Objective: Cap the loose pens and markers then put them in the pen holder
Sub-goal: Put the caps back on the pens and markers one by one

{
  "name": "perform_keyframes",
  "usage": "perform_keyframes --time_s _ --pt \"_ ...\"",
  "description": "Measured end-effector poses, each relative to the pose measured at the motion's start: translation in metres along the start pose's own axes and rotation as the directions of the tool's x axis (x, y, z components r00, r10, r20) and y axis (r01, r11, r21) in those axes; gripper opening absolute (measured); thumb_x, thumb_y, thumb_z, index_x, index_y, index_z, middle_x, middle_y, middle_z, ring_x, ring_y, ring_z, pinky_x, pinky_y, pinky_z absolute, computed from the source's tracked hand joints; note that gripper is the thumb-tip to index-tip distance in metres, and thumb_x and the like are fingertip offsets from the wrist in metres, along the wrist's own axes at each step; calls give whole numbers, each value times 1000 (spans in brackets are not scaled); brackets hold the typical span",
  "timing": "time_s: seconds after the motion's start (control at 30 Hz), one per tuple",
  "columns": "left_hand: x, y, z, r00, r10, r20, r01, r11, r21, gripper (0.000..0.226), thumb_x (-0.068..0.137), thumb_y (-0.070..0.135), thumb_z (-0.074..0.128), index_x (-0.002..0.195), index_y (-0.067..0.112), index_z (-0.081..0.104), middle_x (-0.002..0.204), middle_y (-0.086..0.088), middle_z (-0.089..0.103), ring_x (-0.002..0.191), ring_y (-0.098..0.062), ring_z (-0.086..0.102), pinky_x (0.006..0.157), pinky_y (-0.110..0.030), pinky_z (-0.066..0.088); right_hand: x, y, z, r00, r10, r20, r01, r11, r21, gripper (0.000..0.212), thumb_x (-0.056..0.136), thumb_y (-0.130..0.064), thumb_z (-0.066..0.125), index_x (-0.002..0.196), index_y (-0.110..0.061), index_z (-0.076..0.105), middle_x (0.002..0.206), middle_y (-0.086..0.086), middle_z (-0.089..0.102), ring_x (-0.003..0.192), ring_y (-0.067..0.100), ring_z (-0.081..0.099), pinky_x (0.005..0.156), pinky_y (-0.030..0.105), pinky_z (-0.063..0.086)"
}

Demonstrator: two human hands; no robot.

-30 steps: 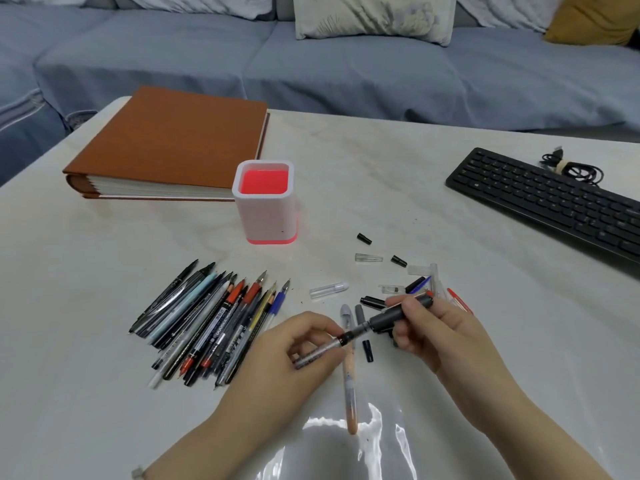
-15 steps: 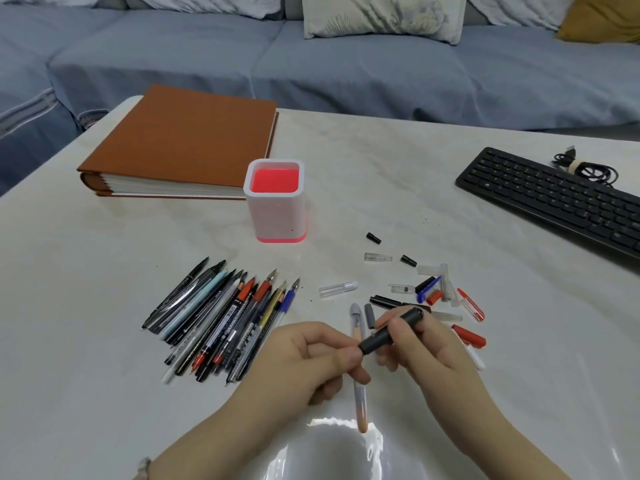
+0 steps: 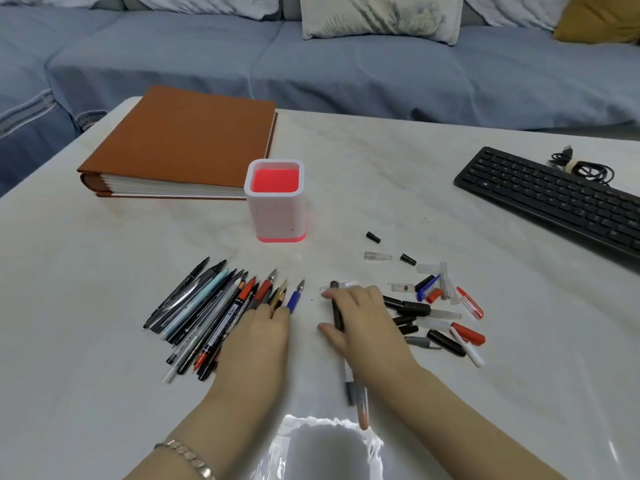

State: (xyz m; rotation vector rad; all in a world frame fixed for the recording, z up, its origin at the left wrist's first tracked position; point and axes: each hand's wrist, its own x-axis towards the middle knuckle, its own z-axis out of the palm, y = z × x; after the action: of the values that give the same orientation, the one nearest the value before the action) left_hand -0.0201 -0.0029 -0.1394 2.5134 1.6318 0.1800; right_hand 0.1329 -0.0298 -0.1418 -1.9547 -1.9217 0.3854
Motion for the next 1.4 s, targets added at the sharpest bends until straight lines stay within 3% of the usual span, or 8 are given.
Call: perform_keyframes --time_s 0.07,0.2,0.37,0.6,0.73,1.13,1.23,1.4 --pt "0 3 -1 1000 -6 17 7 1000 -12 37 42 -6 82 69 9 62 58 -5 60 49 -22 57 36 -26 37 -4 10 11 991 -77 -110 59 985 -160 29 65 -31 73 91 -21 65 88 3 63 90 21 43 74 27 53" --pt "-2 5 -4 1000 -13 -1 13 995 -100 24 51 3 77 66 12 61 57 -2 58 51 -22 56 38 -26 37 -14 25 5 983 22 -184 -13 999 51 28 76 -34 48 83 -17 68 90 6 61 91 16 37 82 21 38" --pt "-6 16 -16 992 -123 9 115 896 -430 16 86 14 50 98 14 61 95 2 51 74 -16 55 66 -28 46 -7 73 -38 948 148 -283 -153 988 5 22 70 9 62 84 -6 71 89 13 65 90 35 56 85 25 37" --pt "-10 20 -23 982 -145 118 187 748 -637 24 88 11 47 93 32 58 86 9 55 66 -6 49 61 -12 38 5 96 -69 991 93 100 -55 943 -327 36 83 -1 49 113 -20 59 119 -1 55 112 20 46 87 27 36" --pt "-8 20 -26 967 -157 202 255 657 -709 33 87 13 50 72 43 55 68 -6 62 47 -2 43 49 -12 37 10 99 -75 989 47 140 18 901 -433 32 87 -6 49 113 -24 54 118 -4 54 111 18 46 80 24 35" --pt "-9 25 -25 955 -139 263 296 543 -786 23 85 10 55 87 32 62 79 -4 67 62 -5 54 63 -16 44 14 97 -79 971 -7 241 113 896 -429 20 91 -25 49 107 -21 60 112 -3 55 107 18 47 72 23 30" --pt "-10 27 -28 957 -152 248 291 490 -822 27 86 7 54 79 33 61 66 7 67 52 3 52 56 -8 43 2 81 -80 993 114 -4 -114 993 38 10 89 -24 55 94 -19 62 90 -8 61 87 19 57 72 25 43" --pt "-13 37 -34 963 -124 238 267 383 -884 20 86 9 56 79 27 64 56 14 65 46 4 50 51 -6 40 -19 34 -90 878 463 -123 -110 444 889 20 81 -5 62 91 -23 60 74 2 72 68 9 69 57 16 54"
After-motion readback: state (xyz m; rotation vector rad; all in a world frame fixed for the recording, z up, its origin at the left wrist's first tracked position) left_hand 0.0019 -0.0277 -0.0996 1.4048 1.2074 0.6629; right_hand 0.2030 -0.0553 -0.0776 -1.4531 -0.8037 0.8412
